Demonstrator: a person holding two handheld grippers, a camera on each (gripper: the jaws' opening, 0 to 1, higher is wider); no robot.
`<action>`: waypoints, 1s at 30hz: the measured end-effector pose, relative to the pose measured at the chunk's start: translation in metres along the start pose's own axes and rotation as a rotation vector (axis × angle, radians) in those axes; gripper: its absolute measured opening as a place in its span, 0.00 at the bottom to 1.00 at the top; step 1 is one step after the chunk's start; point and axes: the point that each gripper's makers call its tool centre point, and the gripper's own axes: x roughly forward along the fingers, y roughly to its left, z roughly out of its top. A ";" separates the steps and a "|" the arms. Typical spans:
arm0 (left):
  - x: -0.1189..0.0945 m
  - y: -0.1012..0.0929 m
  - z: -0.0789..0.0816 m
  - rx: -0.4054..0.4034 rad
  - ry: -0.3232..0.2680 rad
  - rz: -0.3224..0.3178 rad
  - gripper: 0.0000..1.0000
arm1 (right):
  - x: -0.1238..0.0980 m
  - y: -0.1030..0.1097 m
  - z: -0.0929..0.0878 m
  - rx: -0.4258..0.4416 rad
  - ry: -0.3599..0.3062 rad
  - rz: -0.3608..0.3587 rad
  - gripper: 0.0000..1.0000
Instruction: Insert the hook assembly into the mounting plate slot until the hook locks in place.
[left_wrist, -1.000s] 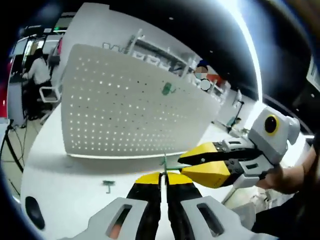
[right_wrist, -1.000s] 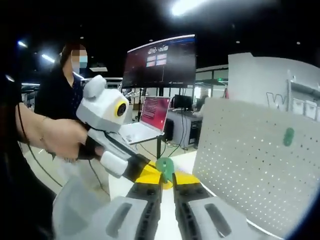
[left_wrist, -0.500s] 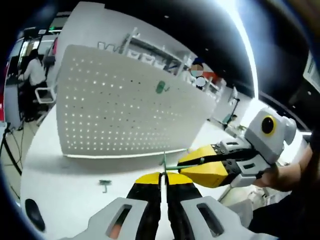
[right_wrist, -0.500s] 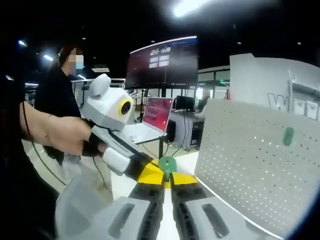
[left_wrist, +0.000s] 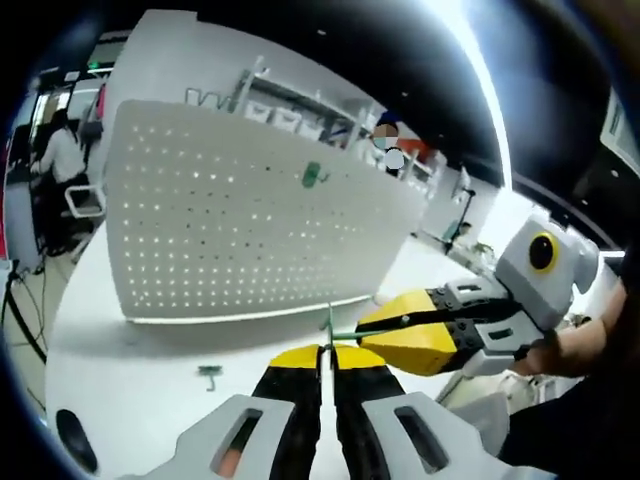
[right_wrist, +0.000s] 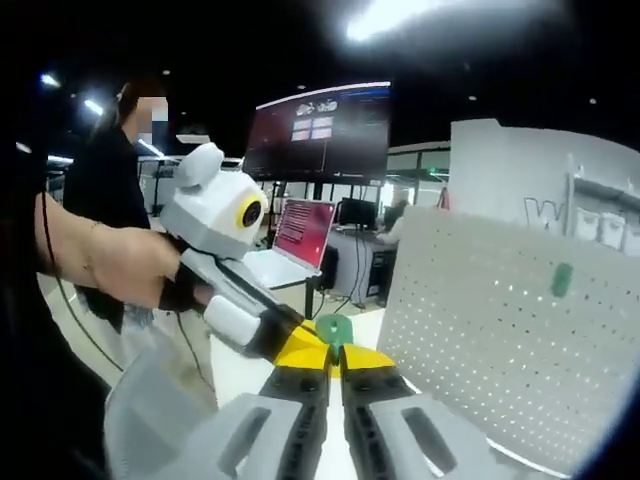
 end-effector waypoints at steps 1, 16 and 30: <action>0.000 0.000 0.000 0.011 0.001 -0.006 0.03 | 0.000 0.001 0.000 -0.002 0.000 -0.001 0.00; -0.009 0.002 0.000 0.056 -0.035 0.006 0.33 | 0.000 -0.015 0.015 0.128 -0.064 -0.040 0.00; -0.017 0.010 0.003 0.110 -0.048 0.079 0.86 | 0.007 -0.025 0.017 0.215 -0.109 -0.075 0.00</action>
